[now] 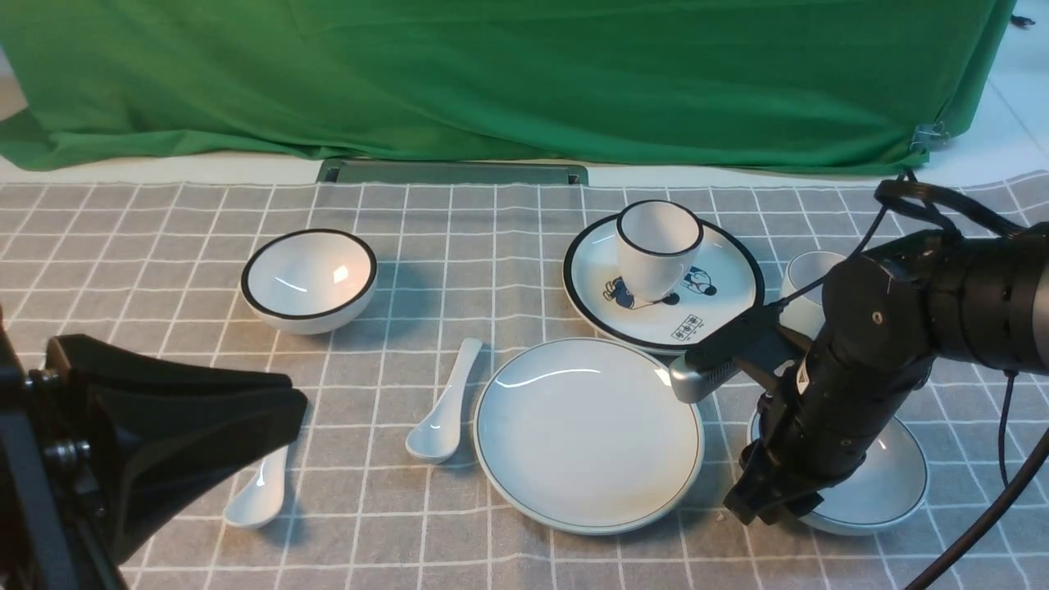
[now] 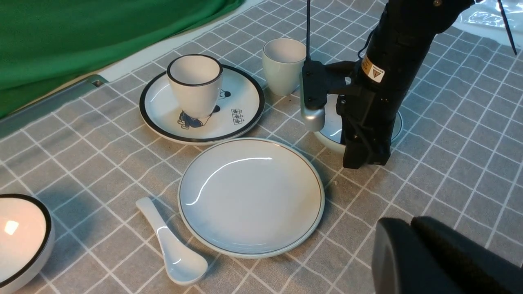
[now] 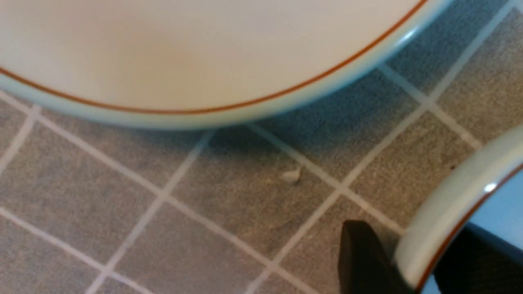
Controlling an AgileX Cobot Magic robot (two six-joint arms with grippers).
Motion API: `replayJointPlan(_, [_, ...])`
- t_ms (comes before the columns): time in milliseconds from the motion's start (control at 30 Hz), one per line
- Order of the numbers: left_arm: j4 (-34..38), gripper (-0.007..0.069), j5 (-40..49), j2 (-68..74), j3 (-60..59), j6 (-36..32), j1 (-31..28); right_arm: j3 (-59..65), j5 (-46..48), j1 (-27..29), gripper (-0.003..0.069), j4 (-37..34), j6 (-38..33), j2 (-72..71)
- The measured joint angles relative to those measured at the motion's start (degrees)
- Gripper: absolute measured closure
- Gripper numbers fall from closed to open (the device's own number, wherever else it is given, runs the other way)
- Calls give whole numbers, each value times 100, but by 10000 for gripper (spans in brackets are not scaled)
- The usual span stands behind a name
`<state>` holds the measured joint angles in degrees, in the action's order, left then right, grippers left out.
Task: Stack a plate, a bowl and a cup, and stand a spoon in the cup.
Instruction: Use the right arm to grab a blue rice bowl, then use the right arm to put the blue rice bowl into the blue large plate in the middle
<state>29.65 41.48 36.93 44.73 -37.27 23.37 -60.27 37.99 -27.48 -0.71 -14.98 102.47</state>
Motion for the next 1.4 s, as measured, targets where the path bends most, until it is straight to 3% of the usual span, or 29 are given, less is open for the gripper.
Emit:
replayJointPlan(67, [0,607,0,0,0,0,0,-72,166,-23,406,37,-8,0])
replayJointPlan(200, [0,607,0,0,0,-7,0,-542,776,-382,566,187,131,-252])
replayJointPlan(267, [0,607,0,0,0,-16,0,-678,811,-543,571,109,192,-332])
replayJointPlan(367, [0,607,0,0,0,-27,0,-1233,584,-1229,571,-43,199,-412])
replayJointPlan(533, [0,607,0,0,0,-56,0,-1895,370,-1668,571,-99,194,134])
replayJointPlan(1033, [0,607,-65,0,0,-73,0,-2447,367,-1726,571,-47,292,1033])
replayJointPlan(1167, [0,607,-65,0,0,-95,0,-2455,367,-1793,522,-58,394,1067])
replayJointPlan(1400, [0,607,-59,0,0,-95,0,-2445,362,-1952,300,-153,519,1136])
